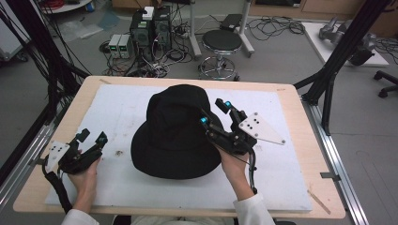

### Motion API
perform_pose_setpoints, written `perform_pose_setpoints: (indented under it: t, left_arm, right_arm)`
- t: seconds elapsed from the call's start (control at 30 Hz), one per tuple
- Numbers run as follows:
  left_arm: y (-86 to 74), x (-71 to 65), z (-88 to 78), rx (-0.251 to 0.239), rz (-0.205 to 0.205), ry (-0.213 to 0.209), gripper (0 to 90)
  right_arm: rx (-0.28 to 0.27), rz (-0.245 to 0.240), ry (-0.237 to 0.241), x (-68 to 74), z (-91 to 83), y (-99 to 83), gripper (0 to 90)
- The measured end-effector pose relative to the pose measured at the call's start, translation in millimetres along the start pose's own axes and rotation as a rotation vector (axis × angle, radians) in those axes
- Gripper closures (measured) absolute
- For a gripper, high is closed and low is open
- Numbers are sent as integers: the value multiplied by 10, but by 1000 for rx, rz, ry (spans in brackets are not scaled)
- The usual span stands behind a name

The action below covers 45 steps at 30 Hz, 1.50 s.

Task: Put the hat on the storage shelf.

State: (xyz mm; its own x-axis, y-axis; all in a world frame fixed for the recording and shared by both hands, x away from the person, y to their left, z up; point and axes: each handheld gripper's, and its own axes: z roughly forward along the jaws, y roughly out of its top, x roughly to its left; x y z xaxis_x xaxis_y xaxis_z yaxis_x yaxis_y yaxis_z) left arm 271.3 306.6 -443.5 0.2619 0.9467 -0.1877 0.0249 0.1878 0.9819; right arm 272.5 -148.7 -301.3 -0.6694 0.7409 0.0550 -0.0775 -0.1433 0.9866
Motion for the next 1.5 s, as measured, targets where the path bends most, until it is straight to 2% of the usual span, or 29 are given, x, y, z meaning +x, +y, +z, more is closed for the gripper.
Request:
perform_pose_setpoints:
  t: [0.3,0.63,0.77,0.9,1.17,1.5]
  left_arm:
    - [0,1,-2,2,1,1,288]
    - [-1,-7,5,4,4,2,288]
    - [0,-8,6,3,3,2,288]
    - [2,2,0,3,2,6,288]
    - [8,16,-10,-4,-7,13,288]
    - [9,30,-8,-6,-16,17,288]
  right_arm:
    - [-4,9,-39,-77,-84,20,386]
    - [3,16,-178,-418,-436,-11,383]
    - [12,39,-229,-532,-512,-23,374]
    - [8,34,-268,-596,-571,-36,374]
    - [56,-4,-373,-702,-666,-144,368]
    - [129,39,-505,-909,-770,-406,345]
